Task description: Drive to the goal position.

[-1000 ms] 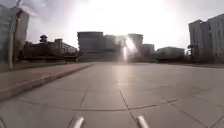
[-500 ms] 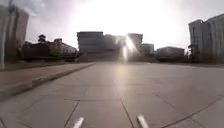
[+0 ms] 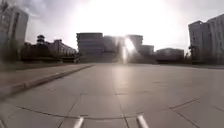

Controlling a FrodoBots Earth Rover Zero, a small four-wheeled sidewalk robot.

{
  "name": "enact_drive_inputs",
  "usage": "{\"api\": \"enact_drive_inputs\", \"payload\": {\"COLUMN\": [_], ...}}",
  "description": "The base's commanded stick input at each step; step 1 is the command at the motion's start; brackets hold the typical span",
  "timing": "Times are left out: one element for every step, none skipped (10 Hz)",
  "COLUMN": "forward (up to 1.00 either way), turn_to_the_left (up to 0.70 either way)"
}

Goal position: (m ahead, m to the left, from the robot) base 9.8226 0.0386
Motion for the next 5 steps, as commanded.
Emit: {"api": "enact_drive_inputs", "payload": {"forward": [1.0,1.0,1.0,1.0,1.0], "turn_to_the_left": [0.0,0.0,0.0,0.0,0.0]}}
